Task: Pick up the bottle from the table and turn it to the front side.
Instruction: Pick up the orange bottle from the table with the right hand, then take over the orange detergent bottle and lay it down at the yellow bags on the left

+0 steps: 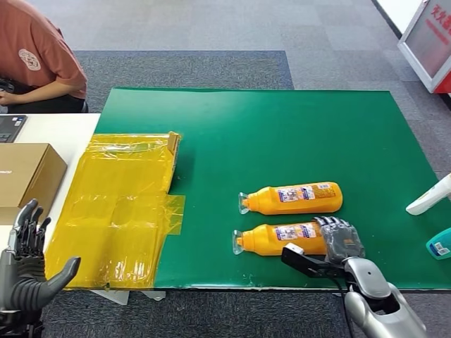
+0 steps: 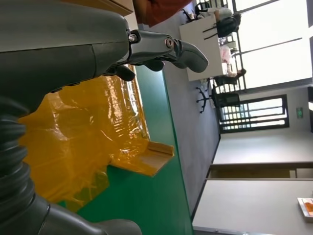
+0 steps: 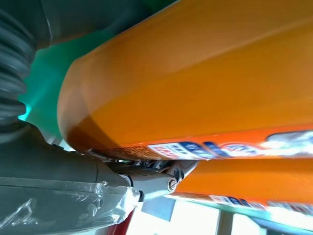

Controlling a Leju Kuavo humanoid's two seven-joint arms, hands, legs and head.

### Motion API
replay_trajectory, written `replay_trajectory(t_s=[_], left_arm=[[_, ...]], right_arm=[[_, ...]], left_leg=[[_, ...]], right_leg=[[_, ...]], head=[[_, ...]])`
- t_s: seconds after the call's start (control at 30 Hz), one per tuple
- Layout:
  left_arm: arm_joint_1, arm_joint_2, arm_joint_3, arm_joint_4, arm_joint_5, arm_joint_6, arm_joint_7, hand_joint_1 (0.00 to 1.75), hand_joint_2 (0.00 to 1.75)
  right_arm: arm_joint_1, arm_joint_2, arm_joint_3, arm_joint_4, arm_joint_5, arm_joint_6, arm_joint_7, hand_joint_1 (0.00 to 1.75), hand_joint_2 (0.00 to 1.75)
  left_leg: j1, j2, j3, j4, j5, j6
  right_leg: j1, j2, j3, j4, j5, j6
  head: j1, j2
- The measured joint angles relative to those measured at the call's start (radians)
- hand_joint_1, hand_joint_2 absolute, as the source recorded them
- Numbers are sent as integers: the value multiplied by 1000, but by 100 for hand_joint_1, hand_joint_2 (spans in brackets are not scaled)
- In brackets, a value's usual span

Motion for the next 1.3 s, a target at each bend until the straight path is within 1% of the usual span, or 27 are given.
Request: replay_trajectory(t_s=[0.07,0.2,0.27,0.33,0.43,0.63,0.7,0.77,0.87,0.97,1.13,1.3], left_arm=[[0,3,0,3,6,0,-5,0,175],[-8,23,-7,21,31,6,-35,0,175],[-15,37,-14,34,45,14,-48,0,175],[-23,49,-22,47,56,23,-56,0,175],[-34,66,-36,62,67,34,-63,0,175],[-54,92,-60,87,76,43,-72,0,175],[-61,97,-68,95,77,43,-73,0,175],[-74,99,-81,103,80,43,-73,0,175],[-99,99,-115,115,94,45,-68,0,175],[-130,93,-158,126,131,57,-49,0,175],[-207,81,-256,157,188,82,-4,0,175],[-296,74,-369,190,252,70,31,0,175]], right_arm=[[0,1,-7,-1,-141,8,-58,175,175],[8,8,-47,-11,-552,77,-201,175,175],[15,12,-65,-18,-704,107,-251,175,175],[16,16,-81,-27,-810,125,-283,175,175],[8,20,-100,-40,-928,146,-311,175,175],[-27,30,-119,-61,-1092,176,-337,175,175],[-43,41,-124,-65,-1126,172,-345,175,175],[-63,61,-126,-67,-1124,141,-362,175,175],[-96,106,-119,-78,-1055,59,-396,175,175],[-129,153,-91,-87,-997,-7,-407,175,175],[-178,214,-28,-86,-940,-96,-429,175,175],[-227,257,31,-66,-918,-127,-431,175,175]], left_leg=[[0,0,0,0,0,0],[0,0,0,0,0,0],[0,0,-1,0,0,0],[0,0,-2,0,1,0],[0,0,-2,0,1,0],[0,0,-3,0,1,0],[0,0,-3,0,1,0],[0,0,-3,0,1,0],[0,0,-3,0,2,-1],[0,0,-3,0,3,-1],[0,0,-4,0,4,-1],[0,0,-4,0,4,0]], right_leg=[[0,0,0,0,0,0],[0,0,0,0,0,0],[0,0,-1,0,0,0],[0,0,-1,0,0,0],[0,0,-1,0,1,0],[0,0,-2,0,1,0],[0,0,-2,0,1,0],[0,0,-2,0,1,0],[0,0,-2,1,1,0],[0,0,-2,1,1,0],[0,0,-3,1,2,0],[0,0,-3,1,3,0]], head=[[0,0],[0,0],[0,0],[0,0],[0,0],[0,0],[0,0],[0,0],[0,0],[0,0],[0,0],[0,0]])
